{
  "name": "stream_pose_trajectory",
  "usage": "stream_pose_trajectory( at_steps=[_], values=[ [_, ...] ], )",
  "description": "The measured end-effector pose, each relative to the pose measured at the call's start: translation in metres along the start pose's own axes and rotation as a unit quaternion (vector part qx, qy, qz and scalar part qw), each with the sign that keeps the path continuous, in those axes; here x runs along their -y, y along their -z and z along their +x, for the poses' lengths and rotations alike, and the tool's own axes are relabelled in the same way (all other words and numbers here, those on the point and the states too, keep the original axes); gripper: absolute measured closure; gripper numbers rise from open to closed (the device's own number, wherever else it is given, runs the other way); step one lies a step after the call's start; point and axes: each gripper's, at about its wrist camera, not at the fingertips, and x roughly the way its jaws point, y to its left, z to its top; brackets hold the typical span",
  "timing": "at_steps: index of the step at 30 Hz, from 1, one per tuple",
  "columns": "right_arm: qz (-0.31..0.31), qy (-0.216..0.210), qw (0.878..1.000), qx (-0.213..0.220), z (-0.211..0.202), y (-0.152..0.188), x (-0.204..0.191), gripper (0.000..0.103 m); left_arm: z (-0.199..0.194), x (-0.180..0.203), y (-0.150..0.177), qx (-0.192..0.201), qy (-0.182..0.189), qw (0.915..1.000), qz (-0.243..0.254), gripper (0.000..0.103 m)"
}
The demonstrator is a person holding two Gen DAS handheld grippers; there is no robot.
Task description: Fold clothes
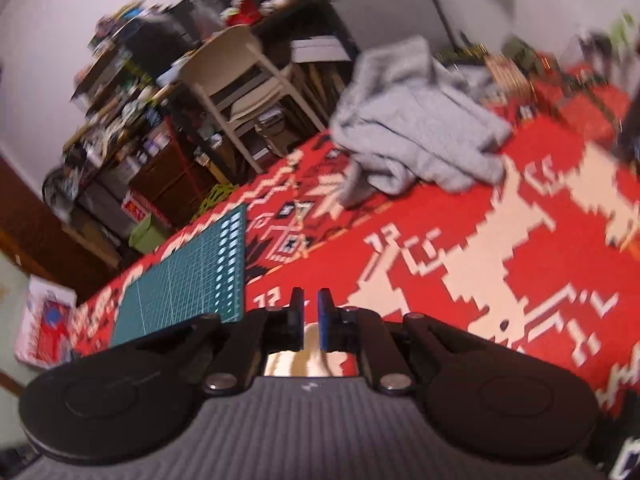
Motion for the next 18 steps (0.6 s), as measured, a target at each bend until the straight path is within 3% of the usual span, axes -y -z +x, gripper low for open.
stream_pose_trajectory(
  at_steps=[6, 13, 15, 18],
  values=[
    [-0.090, -0.006, 0.996, -0.015, -0.013, 0.010, -0.047, 0.095, -0.001, 0.008, -0.016, 0.026, 0.029, 0.9992, 0.010, 0.081],
    [-0.120, -0.013, 0.991, -0.049, 0.005, 0.035, -0.077, 0.096, 0.030, 0.021, -0.026, 0.018, 0.080, 0.9967, 0.000, 0.088],
    [-0.126, -0.010, 0.990, -0.056, 0.010, 0.040, -0.081, 0.096, 0.039, 0.023, -0.027, 0.012, 0.080, 0.9967, -0.002, 0.090],
    [-0.139, 0.002, 0.988, -0.060, 0.016, 0.047, -0.083, 0.096, 0.048, 0.027, -0.026, 0.014, 0.049, 0.9985, 0.022, 0.090]
  ],
)
